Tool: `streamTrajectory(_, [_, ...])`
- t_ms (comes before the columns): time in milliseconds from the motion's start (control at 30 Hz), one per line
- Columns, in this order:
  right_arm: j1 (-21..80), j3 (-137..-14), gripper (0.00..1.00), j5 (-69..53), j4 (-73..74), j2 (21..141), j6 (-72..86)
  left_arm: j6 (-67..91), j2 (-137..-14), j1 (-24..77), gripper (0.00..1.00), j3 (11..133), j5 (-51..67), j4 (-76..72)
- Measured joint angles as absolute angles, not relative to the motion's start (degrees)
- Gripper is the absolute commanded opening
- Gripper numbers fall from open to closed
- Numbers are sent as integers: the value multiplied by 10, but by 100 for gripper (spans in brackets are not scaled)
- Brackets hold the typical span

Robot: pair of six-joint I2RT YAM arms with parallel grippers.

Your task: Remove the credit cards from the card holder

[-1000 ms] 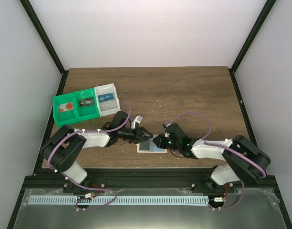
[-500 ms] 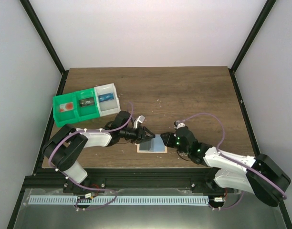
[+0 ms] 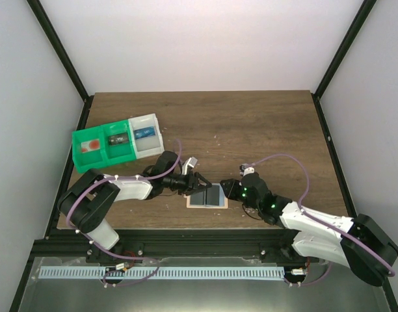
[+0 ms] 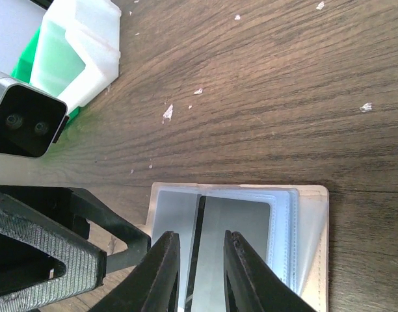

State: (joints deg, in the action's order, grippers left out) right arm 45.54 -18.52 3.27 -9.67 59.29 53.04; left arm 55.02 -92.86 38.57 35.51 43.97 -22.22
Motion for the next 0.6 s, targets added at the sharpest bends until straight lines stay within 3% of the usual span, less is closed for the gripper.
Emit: streamTrajectory(600, [455, -185, 22, -21, -122, 677, 529, 505, -968, 386, 38, 355, 384, -193])
